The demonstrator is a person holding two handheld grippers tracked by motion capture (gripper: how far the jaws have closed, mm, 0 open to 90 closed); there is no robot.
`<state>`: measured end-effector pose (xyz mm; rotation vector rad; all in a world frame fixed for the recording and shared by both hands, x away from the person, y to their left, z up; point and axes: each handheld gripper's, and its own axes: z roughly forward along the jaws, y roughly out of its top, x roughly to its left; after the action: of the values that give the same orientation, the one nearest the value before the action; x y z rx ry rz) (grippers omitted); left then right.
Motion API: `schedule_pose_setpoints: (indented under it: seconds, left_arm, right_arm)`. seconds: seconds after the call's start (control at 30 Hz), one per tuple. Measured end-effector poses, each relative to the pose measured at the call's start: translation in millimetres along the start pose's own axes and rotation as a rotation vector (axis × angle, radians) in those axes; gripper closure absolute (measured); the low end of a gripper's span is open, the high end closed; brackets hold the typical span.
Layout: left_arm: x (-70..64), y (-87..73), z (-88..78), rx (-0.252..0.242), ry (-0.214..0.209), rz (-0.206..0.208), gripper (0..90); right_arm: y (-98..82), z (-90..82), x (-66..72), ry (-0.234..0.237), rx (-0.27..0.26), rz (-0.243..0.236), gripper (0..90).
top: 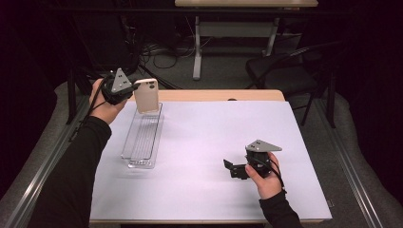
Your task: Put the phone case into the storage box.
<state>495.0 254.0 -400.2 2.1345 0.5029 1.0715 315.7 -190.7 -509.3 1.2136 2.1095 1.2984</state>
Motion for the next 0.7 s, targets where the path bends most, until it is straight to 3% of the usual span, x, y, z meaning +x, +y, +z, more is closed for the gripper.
schedule_pose_setpoints:
  seconds: [0.7]
  left_arm:
    - [-4.2,-7.0,22.0,0.020,-0.002,-0.004,78.6]
  right_arm:
    - [-9.4,-8.6,-10.4,-0.032,0.002,0.012,0.0]
